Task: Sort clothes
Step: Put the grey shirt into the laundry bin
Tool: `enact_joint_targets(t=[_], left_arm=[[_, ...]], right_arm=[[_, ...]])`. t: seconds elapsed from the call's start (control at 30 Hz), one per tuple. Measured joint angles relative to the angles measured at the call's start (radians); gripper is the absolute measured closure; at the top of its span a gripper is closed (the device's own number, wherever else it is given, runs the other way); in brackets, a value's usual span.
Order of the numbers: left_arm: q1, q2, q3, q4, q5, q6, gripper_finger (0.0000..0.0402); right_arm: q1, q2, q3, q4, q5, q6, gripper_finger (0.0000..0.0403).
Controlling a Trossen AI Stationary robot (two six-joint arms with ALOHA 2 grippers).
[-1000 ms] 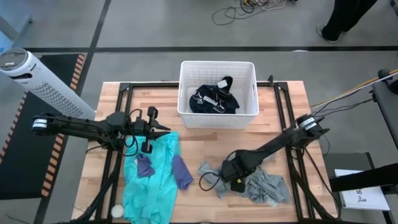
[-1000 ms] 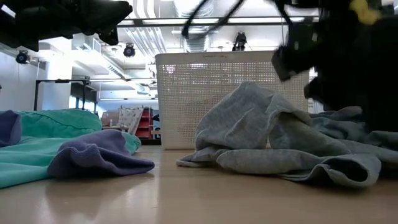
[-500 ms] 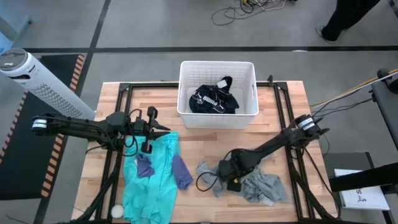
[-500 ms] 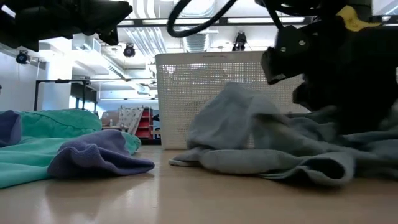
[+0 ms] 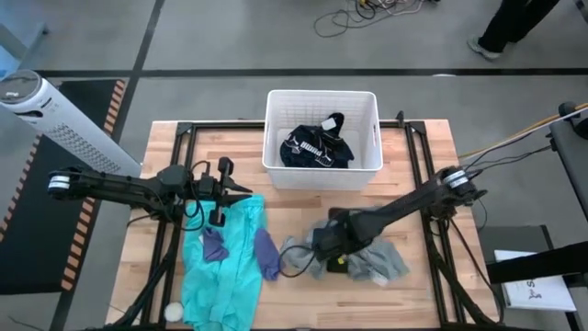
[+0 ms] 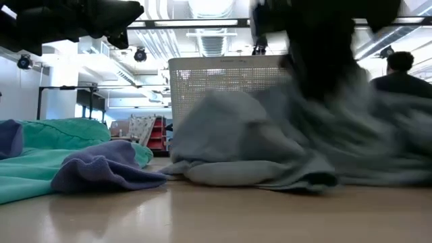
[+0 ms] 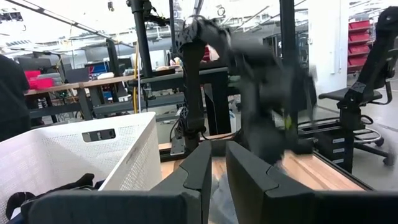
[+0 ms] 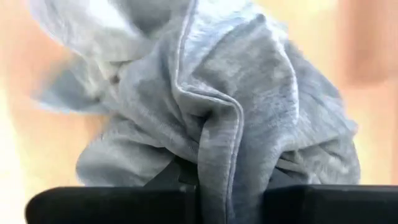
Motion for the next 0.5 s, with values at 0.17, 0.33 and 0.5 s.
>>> enact_joint_targets(t=[0.17,0.33,0.5], left_arm=[[0.0,0.0,0.0,0.001,0.0,0.0,0.0367],[0.0,0.0,0.0,0.004,0.0,0.0,0.0367],[0.0,0.0,0.0,0.004,0.0,0.0,0.0367]], right_arm=[[-0.002,-0.076,0.115,-0.062,0.099,-0.028,0.0379],[-0.001,-0.159,0.224,-0.071,0.213,-0.083,0.0379],[-0.002,-0.183,0.357,-0.087,0.368,-0.188,0.0379]])
